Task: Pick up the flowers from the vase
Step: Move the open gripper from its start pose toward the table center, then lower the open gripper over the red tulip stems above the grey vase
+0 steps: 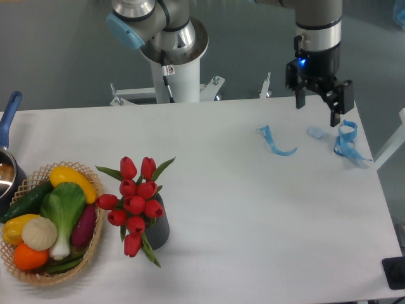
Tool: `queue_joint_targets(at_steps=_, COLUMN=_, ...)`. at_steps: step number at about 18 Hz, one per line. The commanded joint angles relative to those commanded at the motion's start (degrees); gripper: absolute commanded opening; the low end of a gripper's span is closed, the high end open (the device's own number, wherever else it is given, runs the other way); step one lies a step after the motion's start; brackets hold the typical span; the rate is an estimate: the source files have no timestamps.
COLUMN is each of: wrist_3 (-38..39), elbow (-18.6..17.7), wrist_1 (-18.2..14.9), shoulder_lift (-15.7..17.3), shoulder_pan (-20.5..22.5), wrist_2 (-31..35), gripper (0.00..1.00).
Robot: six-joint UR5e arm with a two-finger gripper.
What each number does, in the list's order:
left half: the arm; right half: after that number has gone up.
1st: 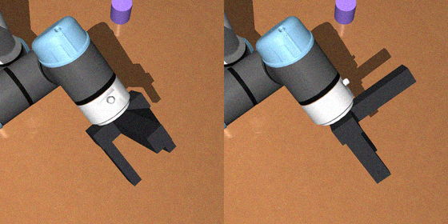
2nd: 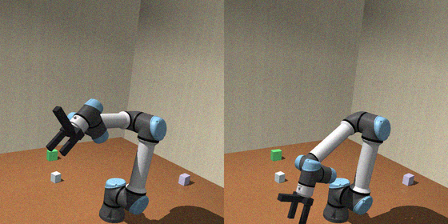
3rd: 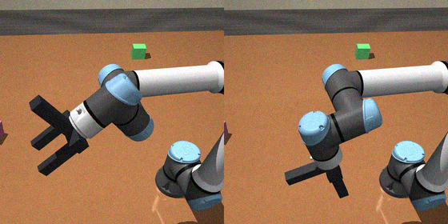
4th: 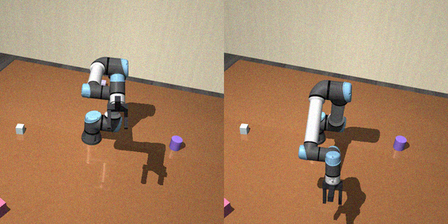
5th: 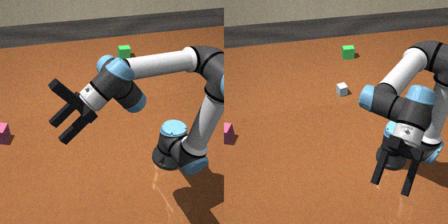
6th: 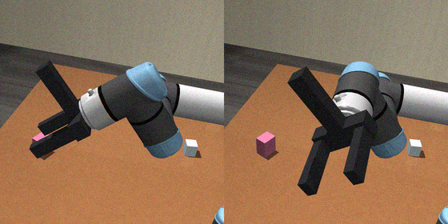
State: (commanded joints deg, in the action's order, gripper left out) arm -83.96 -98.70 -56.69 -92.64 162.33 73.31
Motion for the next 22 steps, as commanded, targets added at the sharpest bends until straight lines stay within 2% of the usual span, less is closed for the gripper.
queue_joint_targets(at_steps=4, wrist_3=5.5, elbow=-0.4, wrist_1=-0.1, shoulder_lift=0.4, shoulder_pan=-0.4, wrist_2=-4.5, gripper=1.0)
queue_joint_targets(at_steps=8, wrist_3=14.6, elbow=-0.7, wrist_1=-0.1, shoulder_lift=0.9, shoulder_pan=-2.4, wrist_2=-4.8, gripper=1.0)
queue_joint_targets(at_steps=11, wrist_3=16.7, elbow=-0.4, wrist_1=-0.1, shoulder_lift=0.9, shoulder_pan=-4.0, wrist_2=-5.1, gripper=1.0)
queue_joint_targets(at_steps=14, wrist_3=22.8, elbow=-0.4, wrist_1=-0.1, shoulder_lift=1.3, shoulder_pan=-6.1, wrist_2=-6.5, gripper=1.0)
queue_joint_targets(at_steps=18, wrist_3=23.9, elbow=-1.8, wrist_1=-0.2, shoulder_lift=4.2, shoulder_pan=-7.6, wrist_2=-9.9, gripper=1.0)
queue_joint_targets(at_steps=22, wrist_3=23.7, elbow=-5.1, wrist_1=0.0, shoulder_lift=5.4, shoulder_pan=-7.4, wrist_2=-14.2, gripper=1.0)
